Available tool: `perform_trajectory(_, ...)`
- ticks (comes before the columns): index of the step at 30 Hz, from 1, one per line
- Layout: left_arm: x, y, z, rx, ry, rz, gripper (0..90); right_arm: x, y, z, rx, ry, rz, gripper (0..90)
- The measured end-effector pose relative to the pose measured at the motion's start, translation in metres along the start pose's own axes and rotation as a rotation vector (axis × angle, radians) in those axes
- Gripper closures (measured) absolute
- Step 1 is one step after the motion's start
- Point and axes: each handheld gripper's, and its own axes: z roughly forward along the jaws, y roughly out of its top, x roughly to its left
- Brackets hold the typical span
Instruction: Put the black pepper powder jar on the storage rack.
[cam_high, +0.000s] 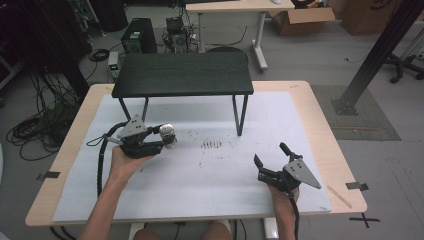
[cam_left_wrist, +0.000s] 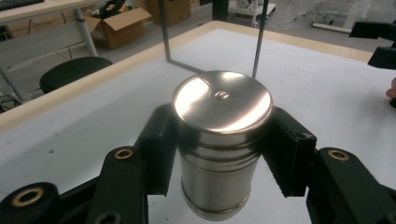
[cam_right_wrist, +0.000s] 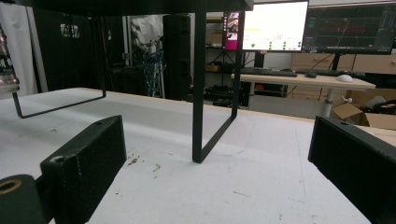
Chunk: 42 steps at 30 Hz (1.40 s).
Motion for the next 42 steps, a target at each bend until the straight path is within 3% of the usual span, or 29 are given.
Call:
perform_trajectory(7,-0.001,0.018,-0.008,-0.013,-0.019,0.0,49.2,0.0,0.0,0.0,0.001,0.0,0.0,4.0)
perform_trajectory(26,-0.001,0.076,-0.021,-0.033,-0.045,0.052,49.2,0.0,0.0,0.0,0.0,0.0,0.003,4.0)
perform_trajectory(42,0.005,0.119,-0.024,-0.014,-0.071,0.063,49.2,0.0,0.0,0.0,-0.001,-0.001,0.003,4.0)
